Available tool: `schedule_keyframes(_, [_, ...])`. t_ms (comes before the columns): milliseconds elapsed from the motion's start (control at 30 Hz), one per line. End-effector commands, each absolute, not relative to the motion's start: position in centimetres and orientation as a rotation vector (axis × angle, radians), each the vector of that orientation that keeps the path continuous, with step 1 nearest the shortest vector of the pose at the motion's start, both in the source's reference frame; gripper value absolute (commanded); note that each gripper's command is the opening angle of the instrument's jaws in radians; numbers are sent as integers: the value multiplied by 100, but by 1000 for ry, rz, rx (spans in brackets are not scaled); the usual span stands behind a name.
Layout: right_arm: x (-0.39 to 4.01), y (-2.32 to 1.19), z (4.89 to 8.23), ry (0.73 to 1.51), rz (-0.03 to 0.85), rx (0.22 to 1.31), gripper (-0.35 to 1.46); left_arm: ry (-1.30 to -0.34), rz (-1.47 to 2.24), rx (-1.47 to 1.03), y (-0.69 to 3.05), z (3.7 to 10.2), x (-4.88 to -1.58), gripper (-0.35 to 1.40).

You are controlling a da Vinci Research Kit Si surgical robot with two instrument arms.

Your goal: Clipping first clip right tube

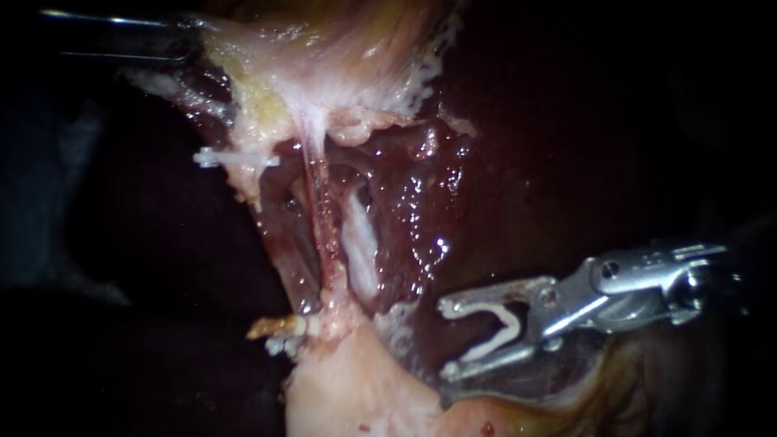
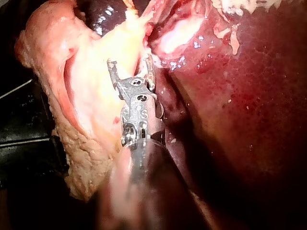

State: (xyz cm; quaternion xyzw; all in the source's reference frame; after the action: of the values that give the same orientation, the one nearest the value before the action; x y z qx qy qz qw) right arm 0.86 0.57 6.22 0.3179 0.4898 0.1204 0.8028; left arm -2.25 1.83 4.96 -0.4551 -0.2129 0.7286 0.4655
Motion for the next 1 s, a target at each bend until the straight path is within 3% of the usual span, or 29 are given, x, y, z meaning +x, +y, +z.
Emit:
schedule_keyframes(33, [89, 58, 623, 1051, 267, 680, 48, -522, 1789, -1117, 183, 495, -225, -35])
schedule_keyframes(633, [144, 79, 659, 1073, 389, 643, 49, -520, 1788, -1117, 182, 496, -227, -35])
schedule_keyframes(1000, [182, 77, 677, 1151, 464, 671, 49, -520, 1788, -1117, 182, 496, -227, -35])
